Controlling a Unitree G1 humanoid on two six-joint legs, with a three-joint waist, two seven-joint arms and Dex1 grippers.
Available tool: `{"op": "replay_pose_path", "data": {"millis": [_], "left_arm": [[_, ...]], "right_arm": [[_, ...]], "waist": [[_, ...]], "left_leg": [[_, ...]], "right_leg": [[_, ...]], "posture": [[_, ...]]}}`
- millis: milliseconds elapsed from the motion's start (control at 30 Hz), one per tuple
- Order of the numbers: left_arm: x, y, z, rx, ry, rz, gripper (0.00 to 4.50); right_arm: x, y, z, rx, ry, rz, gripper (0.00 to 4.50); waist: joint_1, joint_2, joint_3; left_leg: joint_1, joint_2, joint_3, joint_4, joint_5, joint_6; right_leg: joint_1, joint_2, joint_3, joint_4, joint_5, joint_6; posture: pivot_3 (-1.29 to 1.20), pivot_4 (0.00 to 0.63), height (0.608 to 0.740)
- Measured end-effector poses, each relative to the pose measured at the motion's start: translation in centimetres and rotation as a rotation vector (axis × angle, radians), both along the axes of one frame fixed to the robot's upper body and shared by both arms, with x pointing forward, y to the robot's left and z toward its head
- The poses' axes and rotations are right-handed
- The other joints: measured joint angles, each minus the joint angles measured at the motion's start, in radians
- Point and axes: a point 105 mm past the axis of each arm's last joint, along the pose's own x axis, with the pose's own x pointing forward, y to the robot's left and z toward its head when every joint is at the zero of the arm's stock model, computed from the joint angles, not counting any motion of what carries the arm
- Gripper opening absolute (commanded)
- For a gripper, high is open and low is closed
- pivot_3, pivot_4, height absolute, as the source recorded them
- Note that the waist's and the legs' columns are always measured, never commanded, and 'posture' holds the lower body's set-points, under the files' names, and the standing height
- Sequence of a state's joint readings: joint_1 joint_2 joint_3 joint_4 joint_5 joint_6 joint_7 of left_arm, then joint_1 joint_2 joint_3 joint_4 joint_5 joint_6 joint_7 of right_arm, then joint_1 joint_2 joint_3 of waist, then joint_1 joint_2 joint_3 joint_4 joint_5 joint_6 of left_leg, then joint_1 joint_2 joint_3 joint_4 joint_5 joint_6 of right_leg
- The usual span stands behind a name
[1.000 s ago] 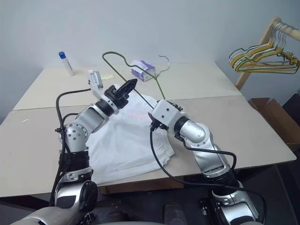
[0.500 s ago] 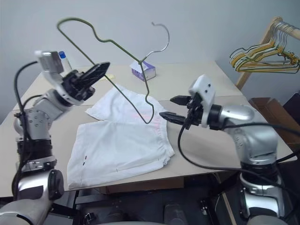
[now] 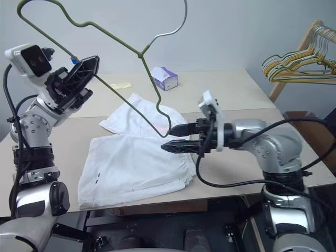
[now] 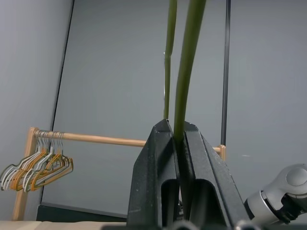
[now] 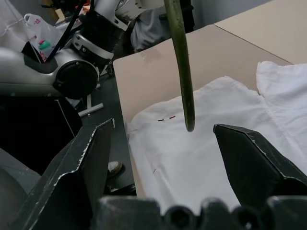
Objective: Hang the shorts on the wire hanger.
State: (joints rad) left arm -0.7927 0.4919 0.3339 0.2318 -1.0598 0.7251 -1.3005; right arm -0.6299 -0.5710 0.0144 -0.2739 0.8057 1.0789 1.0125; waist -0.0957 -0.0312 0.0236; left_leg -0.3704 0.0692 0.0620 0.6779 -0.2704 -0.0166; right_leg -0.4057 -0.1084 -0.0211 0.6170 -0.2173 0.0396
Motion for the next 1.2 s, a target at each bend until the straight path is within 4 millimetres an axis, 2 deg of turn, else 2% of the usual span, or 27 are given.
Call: {"op": "replay_pose_path", "data": {"millis": [333,433,733,833,967,1200], "left_arm": [[0.1,-0.5,-0.7,0.017,0.011,0.006,0.0],[0.1,-0.7,-0.9,0.02,0.011,0.005,0.0],[0.4,-0.9,-1.1,0.002,0.029,0.013,0.0],[0.5,-0.9,-1.3,0.004,0.027,0.029,0.0],[0.8,-0.8,-2.1,0.04,0.031,0.065,1.09],[1.7,-1.8,-3.8,0.134,0.086,0.106,3.35]], "right_arm": [[0.7,1.1,0.6,0.009,-0.024,-0.031,3.9],[0.7,1.2,0.9,0.008,-0.034,-0.023,3.37],[0.9,1.5,0.4,-0.01,-0.018,-0.031,0.16],[0.9,1.6,0.2,-0.015,-0.014,-0.029,0.03],[1.0,1.6,0.1,-0.019,-0.008,-0.036,0.0],[1.5,1.4,0.2,-0.003,-0.004,-0.071,0.0]], "waist": [[0.002,0.0,0.0],[0.001,0.0,0.0],[0.0,0.0,0.0],[0.0,0.0,0.0],[0.0,0.0,0.0],[0.001,0.0,0.0]], "left_leg": [[-0.001,0.0,0.0,0.0,0.0,0.0],[-0.001,0.0,0.0,0.0,0.0,0.0],[-0.001,0.0,0.0,0.0,0.0,0.0],[-0.001,0.0,0.0,0.0,0.0,0.0],[-0.001,0.0,0.0,0.0,0.0,0.0],[-0.001,0.0,0.0,0.0,0.0,0.0]], "right_leg": [[0.0,0.0,-0.001,0.0,0.0,0.0],[0.0,0.0,-0.001,0.0,0.0,0.0],[0.0,0.0,0.0,0.0,0.0,0.0],[0.0,0.0,-0.001,0.0,0.0,0.0],[0.0,0.0,-0.001,0.0,0.0,0.0],[0.0,0.0,-0.001,0.0,0.0,0.0]], "posture": [[-0.07,0.0,0.74],[-0.07,0.0,0.74],[-0.07,0.0,0.74],[-0.08,0.0,0.74],[-0.08,0.0,0.74],[-0.08,0.0,0.74]]}}
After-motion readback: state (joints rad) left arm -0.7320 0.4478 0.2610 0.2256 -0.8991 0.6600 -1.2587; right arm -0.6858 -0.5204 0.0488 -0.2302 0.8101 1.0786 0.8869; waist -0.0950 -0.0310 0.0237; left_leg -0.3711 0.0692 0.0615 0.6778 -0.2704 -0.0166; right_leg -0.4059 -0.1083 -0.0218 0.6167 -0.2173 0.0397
